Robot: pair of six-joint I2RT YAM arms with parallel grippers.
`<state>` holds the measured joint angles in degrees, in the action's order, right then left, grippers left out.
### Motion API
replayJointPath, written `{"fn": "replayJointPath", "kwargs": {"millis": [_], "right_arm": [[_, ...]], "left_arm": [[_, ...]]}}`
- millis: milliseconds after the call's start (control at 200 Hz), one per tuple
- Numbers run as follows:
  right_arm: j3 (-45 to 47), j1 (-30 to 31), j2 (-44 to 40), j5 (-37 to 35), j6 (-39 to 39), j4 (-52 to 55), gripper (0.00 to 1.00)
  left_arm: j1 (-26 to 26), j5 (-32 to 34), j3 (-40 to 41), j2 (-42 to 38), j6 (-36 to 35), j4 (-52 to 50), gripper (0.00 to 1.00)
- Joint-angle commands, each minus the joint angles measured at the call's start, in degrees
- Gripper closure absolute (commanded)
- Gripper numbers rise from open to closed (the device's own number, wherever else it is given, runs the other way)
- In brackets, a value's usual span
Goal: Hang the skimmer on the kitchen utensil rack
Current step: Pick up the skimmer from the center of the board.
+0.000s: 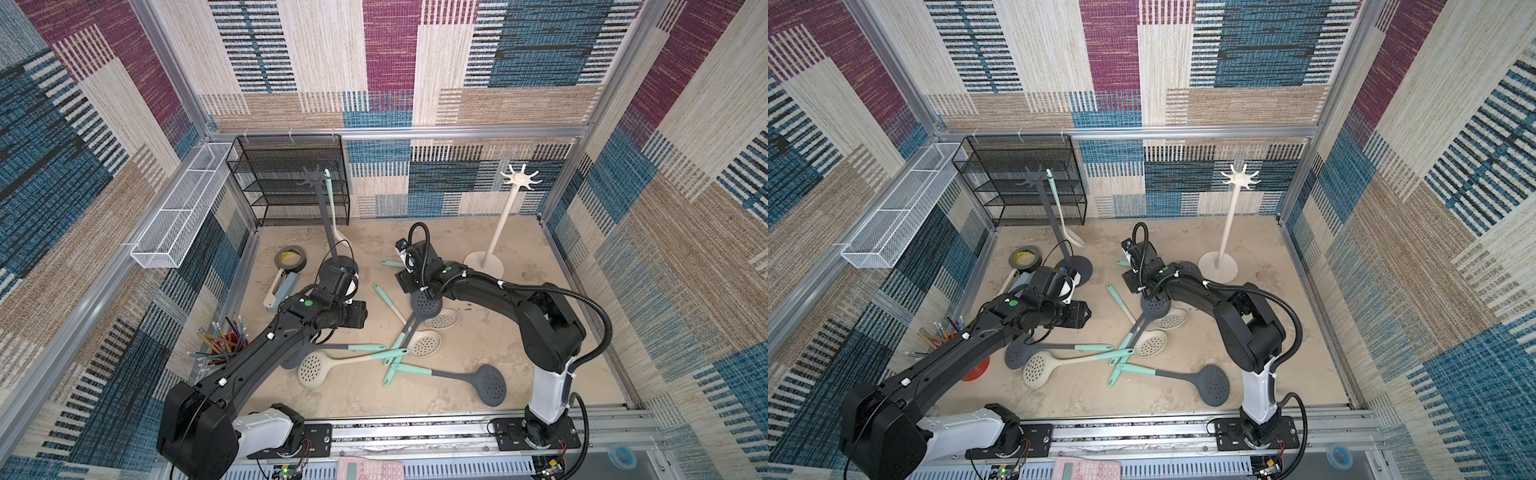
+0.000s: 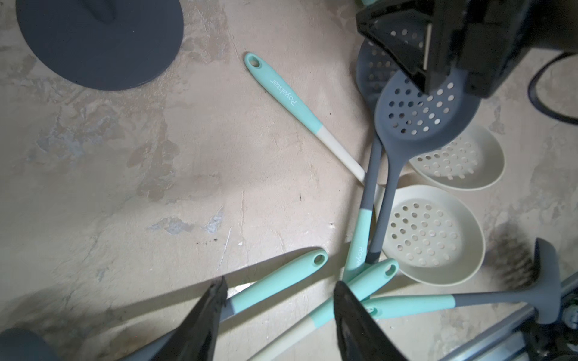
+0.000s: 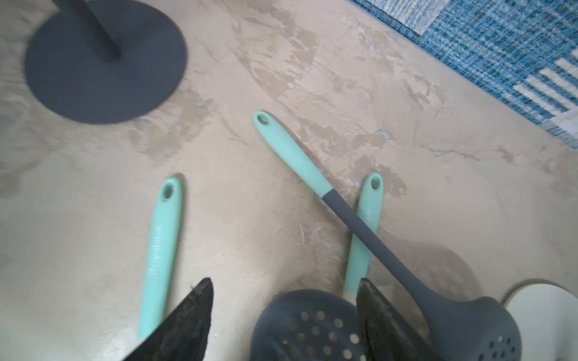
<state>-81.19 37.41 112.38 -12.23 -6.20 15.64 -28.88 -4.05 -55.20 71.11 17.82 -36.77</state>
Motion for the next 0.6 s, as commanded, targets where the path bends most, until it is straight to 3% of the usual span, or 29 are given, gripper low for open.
{"fn": "replayJointPath", "kwargs": {"millis": [0,596], "right_arm": [[-4.1,-0.1,4.1,-8.3,-6.4,2.6,0.28],[-20.1,-0.5,23.4,-22.5,-22.9,2.0,0.36]], "left_arm": [[0.1,-3.5,-0.4,0.2,-3.0,-1.2,0.4],[0.2,-3.0,0.7,-0.7,-3.0,-0.1,0.39]]}}
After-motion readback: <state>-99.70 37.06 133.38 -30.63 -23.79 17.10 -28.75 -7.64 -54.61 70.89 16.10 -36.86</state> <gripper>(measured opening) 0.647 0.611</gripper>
